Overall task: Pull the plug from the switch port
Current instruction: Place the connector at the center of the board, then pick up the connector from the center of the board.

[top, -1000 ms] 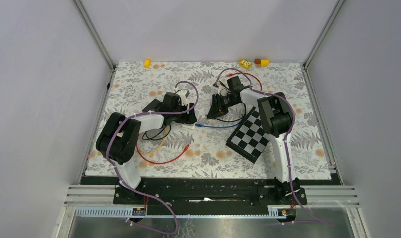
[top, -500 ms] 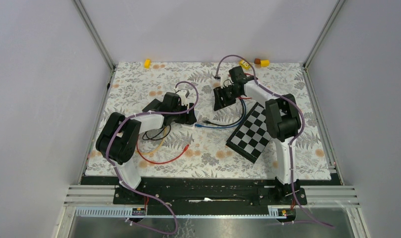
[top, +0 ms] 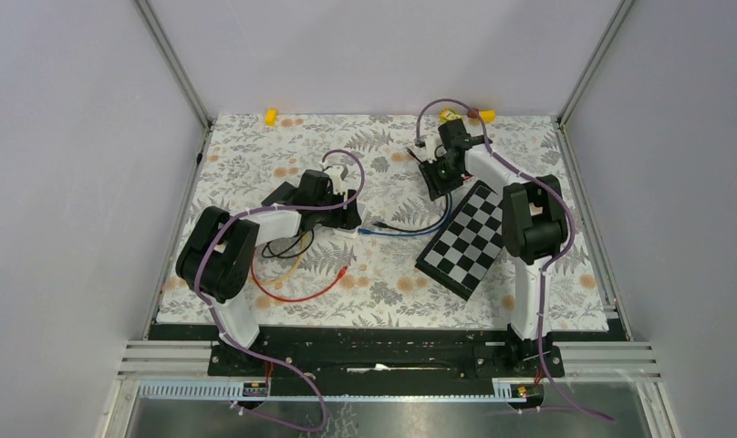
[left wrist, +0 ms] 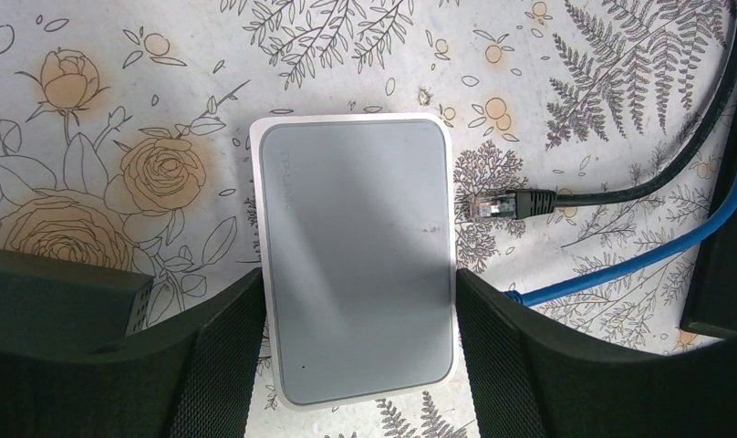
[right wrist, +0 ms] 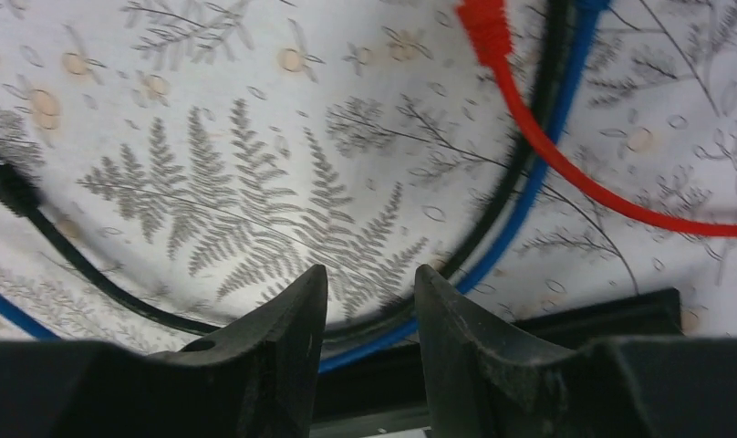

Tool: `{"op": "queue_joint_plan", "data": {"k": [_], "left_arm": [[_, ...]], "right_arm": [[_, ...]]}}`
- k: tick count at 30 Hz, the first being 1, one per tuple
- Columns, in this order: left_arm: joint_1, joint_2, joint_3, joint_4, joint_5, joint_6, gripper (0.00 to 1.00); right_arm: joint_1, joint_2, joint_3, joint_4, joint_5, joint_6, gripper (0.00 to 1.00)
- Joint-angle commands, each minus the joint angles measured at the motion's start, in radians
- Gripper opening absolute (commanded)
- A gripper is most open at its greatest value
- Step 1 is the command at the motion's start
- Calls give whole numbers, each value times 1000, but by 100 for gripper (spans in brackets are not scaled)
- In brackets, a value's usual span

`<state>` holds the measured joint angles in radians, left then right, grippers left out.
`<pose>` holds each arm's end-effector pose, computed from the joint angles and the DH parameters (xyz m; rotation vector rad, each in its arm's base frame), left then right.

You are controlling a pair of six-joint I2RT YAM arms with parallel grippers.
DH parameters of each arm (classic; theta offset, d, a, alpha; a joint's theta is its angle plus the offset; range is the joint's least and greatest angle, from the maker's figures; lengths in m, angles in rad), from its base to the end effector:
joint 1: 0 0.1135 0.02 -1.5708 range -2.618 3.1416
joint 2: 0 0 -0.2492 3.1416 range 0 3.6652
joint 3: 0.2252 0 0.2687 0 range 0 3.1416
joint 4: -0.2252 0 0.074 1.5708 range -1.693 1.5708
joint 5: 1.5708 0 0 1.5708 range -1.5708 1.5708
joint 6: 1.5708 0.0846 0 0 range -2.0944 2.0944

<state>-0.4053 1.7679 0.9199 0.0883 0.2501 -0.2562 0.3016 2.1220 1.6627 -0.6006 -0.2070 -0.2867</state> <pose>0.3595 -0.1770 0.0937 0.3055 2.3649 -0.6151 0.4613 0.1617 0.1267 -0.8274 2.4864 0.2772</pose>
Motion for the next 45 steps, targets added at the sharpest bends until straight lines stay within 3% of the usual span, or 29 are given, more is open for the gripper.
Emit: {"op": "queue_joint_plan", "data": {"k": [1, 36, 45], "left_arm": [[6, -5, 4, -19, 18, 14, 0], [6, 12, 13, -29, 26, 15, 0], [6, 18, 16, -31, 29, 13, 0]], "right_arm": [[-32, -6, 5, -37, 66, -34, 47], [-57, 117, 85, -64, 53, -45, 33], [-59, 133, 65, -44, 126, -63, 31]]}}
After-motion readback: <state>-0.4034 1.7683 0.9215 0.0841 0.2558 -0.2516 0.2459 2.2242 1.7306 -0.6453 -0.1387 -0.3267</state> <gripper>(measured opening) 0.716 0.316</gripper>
